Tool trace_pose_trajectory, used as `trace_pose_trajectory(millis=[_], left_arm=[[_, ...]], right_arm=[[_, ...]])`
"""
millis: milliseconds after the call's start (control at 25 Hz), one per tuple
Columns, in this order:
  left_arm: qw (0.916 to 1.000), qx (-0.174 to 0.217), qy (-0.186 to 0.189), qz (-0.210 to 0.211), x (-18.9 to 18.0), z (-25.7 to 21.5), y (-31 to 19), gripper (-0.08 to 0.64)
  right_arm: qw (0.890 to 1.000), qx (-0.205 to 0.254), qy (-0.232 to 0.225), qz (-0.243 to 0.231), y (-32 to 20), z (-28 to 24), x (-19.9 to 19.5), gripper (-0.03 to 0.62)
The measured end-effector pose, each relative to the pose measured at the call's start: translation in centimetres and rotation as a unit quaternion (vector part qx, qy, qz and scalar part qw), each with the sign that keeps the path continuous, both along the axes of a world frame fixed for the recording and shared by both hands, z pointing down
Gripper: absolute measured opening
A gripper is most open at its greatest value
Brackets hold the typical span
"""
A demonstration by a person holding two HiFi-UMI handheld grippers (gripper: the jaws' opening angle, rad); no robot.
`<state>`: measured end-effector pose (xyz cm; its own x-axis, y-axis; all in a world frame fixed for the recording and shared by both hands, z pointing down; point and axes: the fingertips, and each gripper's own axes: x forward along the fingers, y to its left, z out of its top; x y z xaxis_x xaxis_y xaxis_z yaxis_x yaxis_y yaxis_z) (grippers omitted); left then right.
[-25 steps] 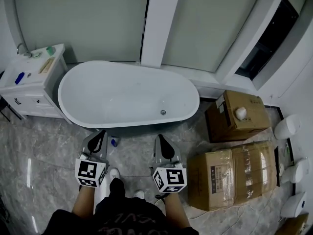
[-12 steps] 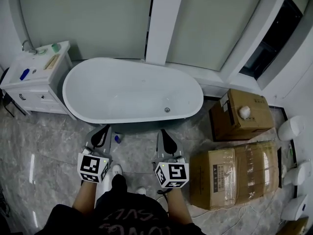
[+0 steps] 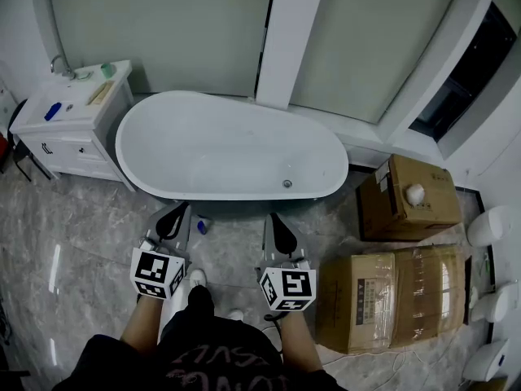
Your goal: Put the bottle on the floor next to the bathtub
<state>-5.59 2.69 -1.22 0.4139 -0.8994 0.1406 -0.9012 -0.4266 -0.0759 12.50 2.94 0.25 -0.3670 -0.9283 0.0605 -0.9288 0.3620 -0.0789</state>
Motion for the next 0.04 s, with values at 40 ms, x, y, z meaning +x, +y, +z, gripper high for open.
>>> trace_pose_trajectory(millis=[40], left_arm=[[1.0000, 0.000, 0.002, 0.000, 0.08, -0.08, 0.14, 0.000]], right_arm=[[1.000, 0.000, 0.001, -0.001, 0.15, -0.02, 0.01, 0.025]])
